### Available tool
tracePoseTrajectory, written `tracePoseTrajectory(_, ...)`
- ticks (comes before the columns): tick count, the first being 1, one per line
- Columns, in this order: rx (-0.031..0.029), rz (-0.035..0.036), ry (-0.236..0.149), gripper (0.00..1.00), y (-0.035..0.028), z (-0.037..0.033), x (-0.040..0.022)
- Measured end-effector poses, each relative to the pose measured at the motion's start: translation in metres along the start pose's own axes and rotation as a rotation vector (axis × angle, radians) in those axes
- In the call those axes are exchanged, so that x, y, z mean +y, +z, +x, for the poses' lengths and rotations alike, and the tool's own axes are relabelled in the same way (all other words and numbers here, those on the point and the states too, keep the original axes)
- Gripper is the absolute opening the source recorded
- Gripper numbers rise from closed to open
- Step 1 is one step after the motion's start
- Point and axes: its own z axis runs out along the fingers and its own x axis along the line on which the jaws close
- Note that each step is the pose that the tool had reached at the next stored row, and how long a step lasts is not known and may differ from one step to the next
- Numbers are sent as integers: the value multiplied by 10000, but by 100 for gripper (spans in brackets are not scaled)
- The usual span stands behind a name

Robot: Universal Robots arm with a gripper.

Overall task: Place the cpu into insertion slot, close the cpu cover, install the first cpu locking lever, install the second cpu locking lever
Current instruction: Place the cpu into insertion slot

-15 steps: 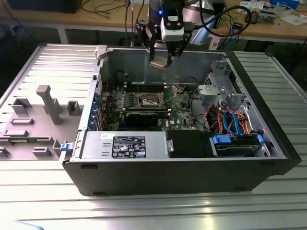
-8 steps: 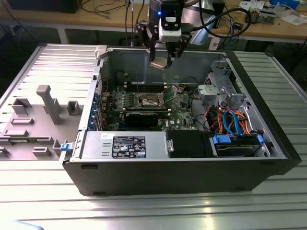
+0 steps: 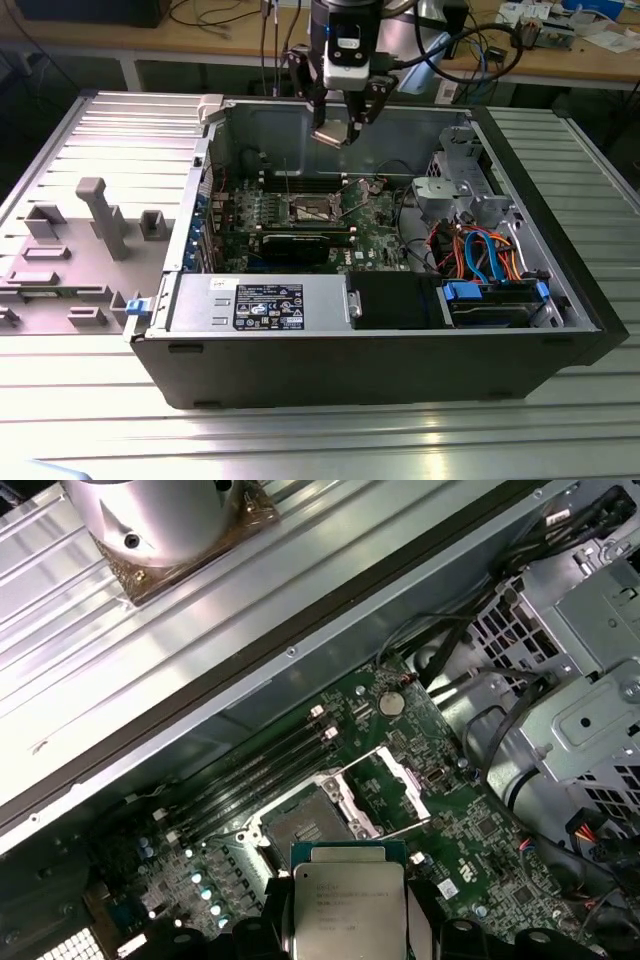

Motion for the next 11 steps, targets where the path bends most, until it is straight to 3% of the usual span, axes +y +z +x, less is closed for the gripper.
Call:
tracePoseTrajectory(7, -9, 30, 426, 55, 65, -2, -6)
tracePoseTrajectory(11, -15, 47, 1001, 55, 114, -2, -10)
